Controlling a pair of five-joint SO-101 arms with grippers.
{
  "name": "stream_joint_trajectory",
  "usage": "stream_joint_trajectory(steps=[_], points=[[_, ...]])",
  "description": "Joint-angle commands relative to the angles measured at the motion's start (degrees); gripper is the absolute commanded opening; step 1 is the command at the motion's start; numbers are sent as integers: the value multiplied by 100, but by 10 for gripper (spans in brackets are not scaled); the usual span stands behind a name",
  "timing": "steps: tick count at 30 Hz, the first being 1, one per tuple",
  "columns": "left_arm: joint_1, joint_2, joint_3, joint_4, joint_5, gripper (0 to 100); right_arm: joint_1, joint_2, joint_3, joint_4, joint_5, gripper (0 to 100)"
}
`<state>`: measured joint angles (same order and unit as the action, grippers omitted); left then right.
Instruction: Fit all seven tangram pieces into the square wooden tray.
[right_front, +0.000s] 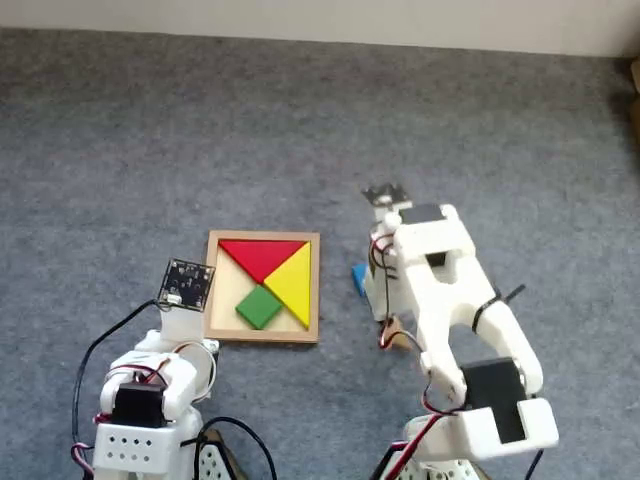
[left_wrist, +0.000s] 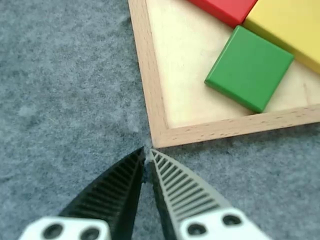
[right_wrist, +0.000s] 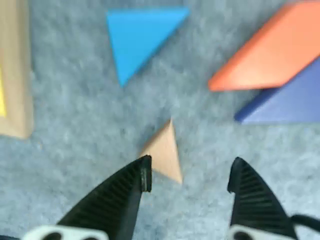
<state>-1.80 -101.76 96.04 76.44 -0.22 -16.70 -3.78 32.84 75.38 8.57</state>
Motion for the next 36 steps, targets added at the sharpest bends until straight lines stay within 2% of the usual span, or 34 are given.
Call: stream_joint_trajectory(steps=[1, 9, 26, 33, 36], points=[[145, -259, 119, 44, 44, 15, -207, -462, 620, -558, -9, 257], [145, -259, 119, 44, 44, 15, -259, -470, 1921, -2088, -9, 257], [145, -259, 119, 44, 44, 15, -462, -523, 2000, -2167, -9, 253], [145, -259, 119, 44, 44, 15, -725, -532, 2000, -2193, -9, 49], [145, -259, 119, 44, 44, 15, -734, -532, 2000, -2193, 26, 6]])
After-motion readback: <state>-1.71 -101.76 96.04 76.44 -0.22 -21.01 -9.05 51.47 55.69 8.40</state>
